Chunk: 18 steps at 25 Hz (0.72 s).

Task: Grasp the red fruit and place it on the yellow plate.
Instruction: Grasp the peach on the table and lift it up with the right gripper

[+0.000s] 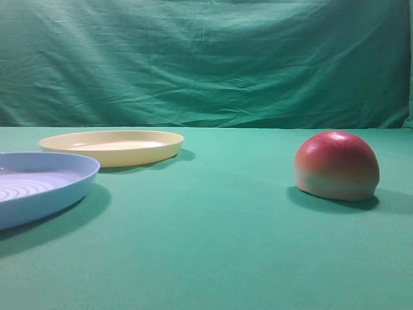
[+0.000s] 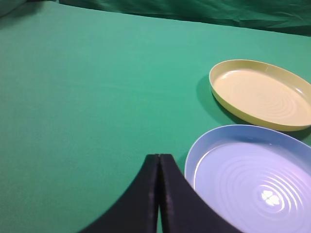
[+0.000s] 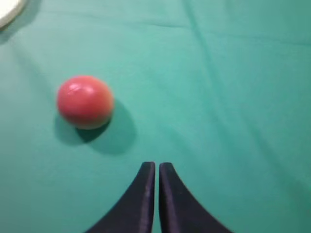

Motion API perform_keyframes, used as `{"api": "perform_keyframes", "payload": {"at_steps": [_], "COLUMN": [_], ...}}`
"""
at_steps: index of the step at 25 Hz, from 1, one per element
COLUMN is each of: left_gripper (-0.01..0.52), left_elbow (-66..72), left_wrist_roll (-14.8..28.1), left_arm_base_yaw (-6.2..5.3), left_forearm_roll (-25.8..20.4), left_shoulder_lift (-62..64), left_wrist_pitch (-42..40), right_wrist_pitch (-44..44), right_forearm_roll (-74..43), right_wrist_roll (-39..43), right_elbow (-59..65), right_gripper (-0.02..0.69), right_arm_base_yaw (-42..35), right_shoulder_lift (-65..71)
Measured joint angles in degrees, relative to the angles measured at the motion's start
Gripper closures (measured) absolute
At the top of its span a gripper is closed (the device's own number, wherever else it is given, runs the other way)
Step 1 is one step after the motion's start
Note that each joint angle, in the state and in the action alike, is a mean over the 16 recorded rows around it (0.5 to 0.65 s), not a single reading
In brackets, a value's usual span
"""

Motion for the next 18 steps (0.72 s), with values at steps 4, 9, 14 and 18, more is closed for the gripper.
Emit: {"api": "perform_keyframes", "payload": {"at_steps": [4,9,14,18], "left_gripper": [0.514,0.514,0.514,0.514], "left_elbow": [0.0,0.0,0.0,0.0], "left_wrist_roll": [0.0,0.0,0.0,0.0], "left_arm_base_yaw": [0.0,0.0,0.0,0.0], "left_forearm_roll": [0.0,0.0,0.0,0.0], "left_shoulder_lift": [0.0,0.0,0.0,0.0], "left_wrist_pitch": [0.0,0.0,0.0,0.0], "right_wrist_pitch": [-0.2,0.17,0.5,0.62], "right_forearm_roll": [-1.57,-8.27,-16.4,-22.69], "right_wrist_roll": [1.42,8.23,15.73,20.78], "right_elbow": [-3.25,-9.08,-14.54,-17.32], "right_gripper": [0.665,0.665,0.665,0.642], "right_arm_base_yaw": [5.69,13.02,19.01,22.15], "right_shoulder_lift": [5.54,13.75,21.37,26.06]}}
